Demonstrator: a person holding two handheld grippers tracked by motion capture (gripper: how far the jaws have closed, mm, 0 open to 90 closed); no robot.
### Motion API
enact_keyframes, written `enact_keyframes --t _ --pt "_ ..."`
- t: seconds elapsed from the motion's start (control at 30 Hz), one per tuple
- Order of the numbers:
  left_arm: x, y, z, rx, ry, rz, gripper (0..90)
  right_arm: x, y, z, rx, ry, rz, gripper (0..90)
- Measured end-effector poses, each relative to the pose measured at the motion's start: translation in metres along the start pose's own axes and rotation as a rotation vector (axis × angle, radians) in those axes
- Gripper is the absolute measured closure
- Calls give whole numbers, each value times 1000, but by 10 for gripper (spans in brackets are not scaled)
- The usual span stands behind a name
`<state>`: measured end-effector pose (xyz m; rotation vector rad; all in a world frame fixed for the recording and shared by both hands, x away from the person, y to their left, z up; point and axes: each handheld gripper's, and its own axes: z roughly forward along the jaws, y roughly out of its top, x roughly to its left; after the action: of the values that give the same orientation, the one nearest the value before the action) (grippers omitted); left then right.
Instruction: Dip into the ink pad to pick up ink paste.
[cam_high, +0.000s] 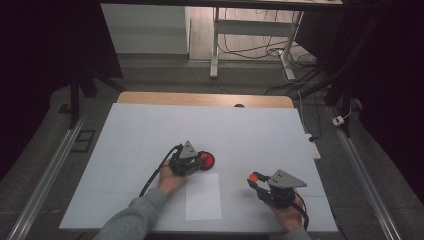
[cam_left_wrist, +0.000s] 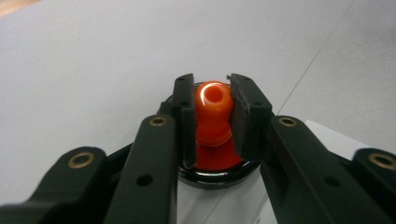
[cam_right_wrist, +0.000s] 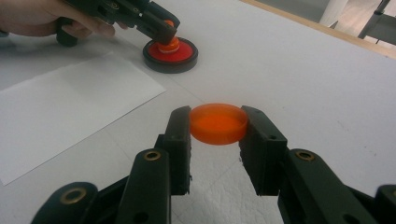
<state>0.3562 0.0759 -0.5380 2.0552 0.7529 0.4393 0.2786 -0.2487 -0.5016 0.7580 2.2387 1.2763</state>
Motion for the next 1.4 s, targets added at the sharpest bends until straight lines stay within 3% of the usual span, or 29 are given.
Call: enact_keyframes --t 0.73,0.9,1.03,1.4 --pt "5 4 0 12 -29 -30 727 -2 0 0 4 -4 0 640" --pt "10 12 -12 -78 -38 -67 727 -2 0 0 2 -2 2 640" --pt "14 19 -26 -117 -59 -84 727 -3 0 0 2 -2 2 640" --pt "20 27 -42 -133 -105 -111 727 -3 0 0 2 -4 2 639"
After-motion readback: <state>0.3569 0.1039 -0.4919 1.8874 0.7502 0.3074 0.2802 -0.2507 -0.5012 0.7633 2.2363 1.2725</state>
